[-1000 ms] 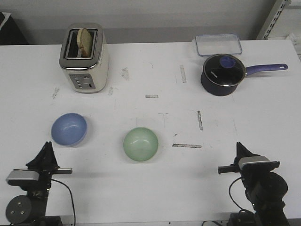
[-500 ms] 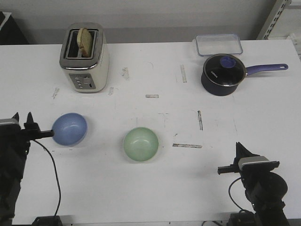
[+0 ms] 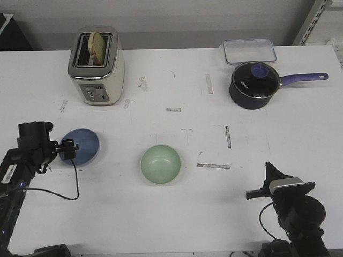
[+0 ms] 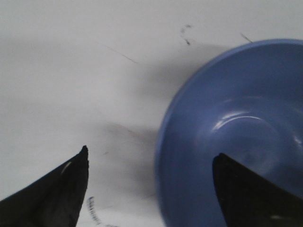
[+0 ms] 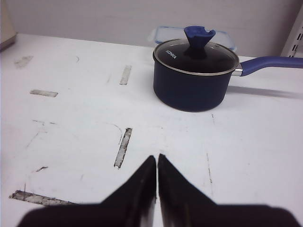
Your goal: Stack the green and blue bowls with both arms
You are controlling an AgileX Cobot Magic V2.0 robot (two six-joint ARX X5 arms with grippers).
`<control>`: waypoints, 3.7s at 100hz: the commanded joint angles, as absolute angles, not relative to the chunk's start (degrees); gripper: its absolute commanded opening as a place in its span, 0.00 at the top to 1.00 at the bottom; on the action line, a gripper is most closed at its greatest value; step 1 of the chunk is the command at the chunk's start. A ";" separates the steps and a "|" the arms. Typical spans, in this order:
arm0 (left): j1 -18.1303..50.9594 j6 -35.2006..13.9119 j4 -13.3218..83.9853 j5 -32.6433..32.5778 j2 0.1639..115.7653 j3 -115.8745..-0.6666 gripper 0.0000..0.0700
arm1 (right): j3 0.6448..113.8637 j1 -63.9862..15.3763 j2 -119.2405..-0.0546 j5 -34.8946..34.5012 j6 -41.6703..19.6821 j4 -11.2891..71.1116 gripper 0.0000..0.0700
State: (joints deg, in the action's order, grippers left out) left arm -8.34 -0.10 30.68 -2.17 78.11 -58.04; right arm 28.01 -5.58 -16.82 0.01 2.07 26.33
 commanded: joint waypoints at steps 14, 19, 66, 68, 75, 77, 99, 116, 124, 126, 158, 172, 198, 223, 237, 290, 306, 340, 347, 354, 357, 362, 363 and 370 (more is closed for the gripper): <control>-8.40 -2.70 29.26 -1.23 85.21 -58.57 0.31 | 28.01 -5.72 -16.97 0.03 1.32 25.71 1.00; -8.40 -2.68 29.45 -1.23 85.76 -58.57 0.36 | 28.01 -5.72 -16.95 0.01 1.32 25.74 1.00; -8.23 -2.72 25.28 -1.23 81.34 -61.65 1.00 | 28.01 -5.72 -16.97 0.03 1.32 25.74 1.00; -8.12 -2.83 25.43 -1.23 80.93 -62.37 1.00 | 28.01 -5.72 -16.97 0.03 1.32 25.74 1.00; -7.11 -3.90 25.85 -0.95 79.26 -65.14 1.00 | 28.01 -5.72 -16.97 0.03 1.32 25.74 1.00; -6.76 -4.25 26.00 -0.73 78.81 -66.00 1.00 | 28.01 -5.72 -16.97 0.03 1.32 25.74 1.00; 0.71 -8.71 29.02 6.59 75.22 -75.33 1.00 | 28.01 -5.72 -16.97 0.03 1.30 25.78 1.00; 11.62 -8.69 29.80 9.30 74.54 -76.55 1.00 | 28.01 -5.72 -16.97 0.03 1.30 25.78 1.00; 17.26 -8.64 32.05 9.30 75.26 -76.55 1.00 | 28.01 -5.72 -16.97 0.03 1.30 25.78 1.00; 18.59 -8.56 32.88 9.30 75.50 -76.55 1.00 | 28.01 -5.72 -16.97 0.03 1.30 25.80 1.00; 32.10 -8.23 36.88 9.28 84.49 -76.53 1.00 | 28.01 -5.72 -16.97 0.03 1.30 25.80 1.00; 34.09 -8.23 35.90 9.28 89.12 -76.53 1.00 | 28.01 -5.72 -16.97 0.01 1.30 25.80 1.00; 34.52 -8.23 35.73 9.28 91.11 -76.55 0.99 | 28.01 -5.72 -16.97 0.01 1.30 25.80 1.00; 34.48 -8.23 35.92 9.26 90.98 -76.75 0.29 | 28.01 -5.72 -16.97 0.01 1.32 25.80 1.00; 34.48 -8.21 36.40 9.26 90.61 -78.85 0.24 | 28.01 -5.72 -16.97 0.01 1.30 25.80 1.00; 28.25 -0.97 37.52 -2.59 79.48 -87.02 1.00 | 28.01 -5.72 -16.97 0.03 1.30 25.80 1.00; 21.06 0.86 34.63 -2.59 72.53 -82.21 1.00 | 28.01 -5.72 -16.97 0.03 1.30 25.80 1.00; 8.58 0.38 18.13 -2.63 46.98 -52.60 1.00 | 28.01 -5.72 -16.97 0.03 1.30 25.74 1.00; 6.98 -0.10 16.36 -2.61 41.60 -46.85 1.00 | 28.01 -5.72 -16.97 0.03 1.30 25.74 1.00; 5.56 -1.19 16.19 -2.61 36.71 -42.06 1.00 | 28.01 -5.72 -16.97 0.03 1.30 25.67 1.00; 4.97 -1.15 16.21 -2.61 34.81 -40.21 1.00 | 28.01 -5.72 -16.97 0.03 1.32 25.61 1.00; 3.90 -1.10 16.19 -2.72 31.68 -37.30 1.00 | 28.01 -5.72 -16.97 0.03 1.30 25.52 1.00; 3.70 -1.10 16.16 -2.72 31.05 -36.75 1.00 | 28.01 -5.72 -16.97 0.03 1.30 25.47 1.00; 2.48 -1.13 15.90 -2.72 26.94 -33.32 1.00 | 28.01 -5.72 -16.95 0.03 1.30 25.32 1.00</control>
State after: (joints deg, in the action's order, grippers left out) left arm 3.20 -0.80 17.06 -2.70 29.52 -35.11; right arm 28.01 -5.58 -16.82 0.03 2.07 26.24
